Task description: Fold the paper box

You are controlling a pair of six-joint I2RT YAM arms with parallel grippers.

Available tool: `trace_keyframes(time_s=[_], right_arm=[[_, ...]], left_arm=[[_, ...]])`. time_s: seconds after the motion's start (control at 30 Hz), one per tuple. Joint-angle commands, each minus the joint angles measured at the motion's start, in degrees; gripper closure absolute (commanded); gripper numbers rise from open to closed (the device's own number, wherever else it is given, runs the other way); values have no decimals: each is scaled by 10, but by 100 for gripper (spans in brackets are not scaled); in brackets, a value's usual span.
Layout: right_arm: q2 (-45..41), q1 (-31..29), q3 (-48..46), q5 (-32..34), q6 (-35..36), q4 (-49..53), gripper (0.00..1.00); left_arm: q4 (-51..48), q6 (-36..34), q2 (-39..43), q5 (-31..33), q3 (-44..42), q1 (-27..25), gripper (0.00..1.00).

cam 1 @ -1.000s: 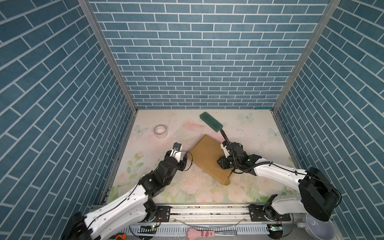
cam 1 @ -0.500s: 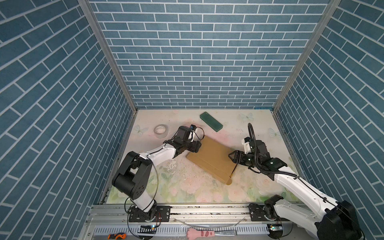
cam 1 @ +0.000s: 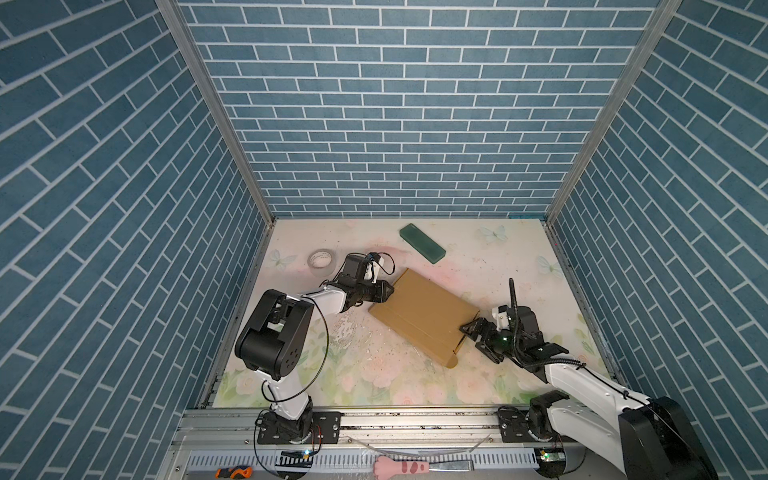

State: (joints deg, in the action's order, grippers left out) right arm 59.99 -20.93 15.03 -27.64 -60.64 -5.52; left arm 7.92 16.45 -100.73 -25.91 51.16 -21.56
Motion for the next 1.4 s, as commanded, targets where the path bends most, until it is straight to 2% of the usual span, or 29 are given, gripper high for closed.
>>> trace_keyframes(time_s=[0.0,0.33,0.6,0.67,0.73,0.83,0.97,1.13,1.27,1.37], right_arm=[[31,2,-21,-17,-58,-100,8],[102,0,-32,-21,-99,-209,1],[144,-21,-17,-33,-114,-276,1],[149,-28,-12,-43,-119,-306,4],[145,-31,-1,-42,-125,-310,12],[121,-31,5,-21,-135,-301,24],[94,-29,11,5,-136,-276,32],[102,-24,29,-6,-170,-299,43],[102,-11,58,-31,-228,-305,49],[93,-1,93,-56,-268,-269,53]], left_arm=[[-62,14,-45,26,-36,6,61],[-66,42,-70,27,-62,33,70],[-55,60,-99,19,-70,41,75],[-46,59,-98,15,-73,41,75],[-30,67,-84,0,-78,41,73],[-1,85,-35,-16,-83,41,60],[3,84,60,-6,-76,41,40],[-22,48,189,44,-62,41,34],[-70,-57,316,117,-55,26,33],[-90,-223,412,193,-64,-42,31]])
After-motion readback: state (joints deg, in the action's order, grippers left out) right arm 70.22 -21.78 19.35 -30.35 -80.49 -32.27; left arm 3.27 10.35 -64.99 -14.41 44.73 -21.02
